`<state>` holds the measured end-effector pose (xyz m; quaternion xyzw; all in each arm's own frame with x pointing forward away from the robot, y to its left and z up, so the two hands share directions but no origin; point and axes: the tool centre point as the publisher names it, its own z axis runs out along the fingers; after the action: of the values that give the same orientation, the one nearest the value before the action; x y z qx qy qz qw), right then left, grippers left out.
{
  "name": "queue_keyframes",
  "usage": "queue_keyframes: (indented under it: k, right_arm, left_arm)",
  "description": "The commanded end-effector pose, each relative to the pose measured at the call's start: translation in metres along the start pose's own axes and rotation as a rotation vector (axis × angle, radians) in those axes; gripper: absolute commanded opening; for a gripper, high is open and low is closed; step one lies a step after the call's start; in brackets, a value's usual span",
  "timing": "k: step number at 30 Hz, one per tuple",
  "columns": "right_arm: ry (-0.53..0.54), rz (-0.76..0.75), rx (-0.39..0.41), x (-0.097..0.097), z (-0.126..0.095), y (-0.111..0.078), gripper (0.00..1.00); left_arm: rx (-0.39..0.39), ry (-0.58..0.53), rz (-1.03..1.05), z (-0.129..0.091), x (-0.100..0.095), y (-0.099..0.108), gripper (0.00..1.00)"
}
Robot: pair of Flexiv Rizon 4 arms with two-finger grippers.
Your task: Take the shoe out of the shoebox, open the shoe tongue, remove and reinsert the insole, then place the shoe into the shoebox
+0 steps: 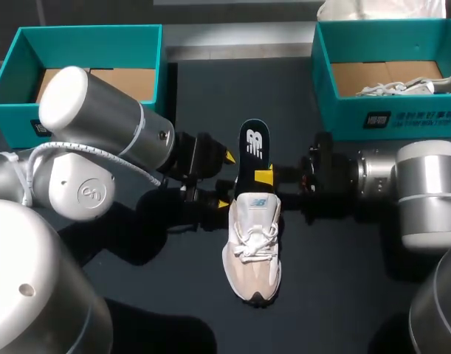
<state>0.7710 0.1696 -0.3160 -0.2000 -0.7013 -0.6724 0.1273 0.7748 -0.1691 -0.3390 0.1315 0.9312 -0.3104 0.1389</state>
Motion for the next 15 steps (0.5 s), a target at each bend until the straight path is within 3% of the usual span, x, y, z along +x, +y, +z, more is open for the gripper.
queue_keyframes:
  k: [1, 12, 15]
  right_arm:
    - [-0.001, 0.014, 0.021, 0.0, -0.001, -0.011, 0.0]
    - [0.0, 0.039, 0.066, 0.006, -0.005, -0.026, 0.0]
    - [-0.008, 0.032, 0.055, 0.006, -0.007, -0.021, 0.0]
  left_arm:
    - [0.0, -0.002, 0.001, 0.0, 0.001, 0.0, 1.0]
    - [0.0, -0.002, 0.001, 0.0, 0.001, 0.0, 1.0]
    - [0.0, -0.002, 0.001, 0.0, 0.001, 0.0, 1.0]
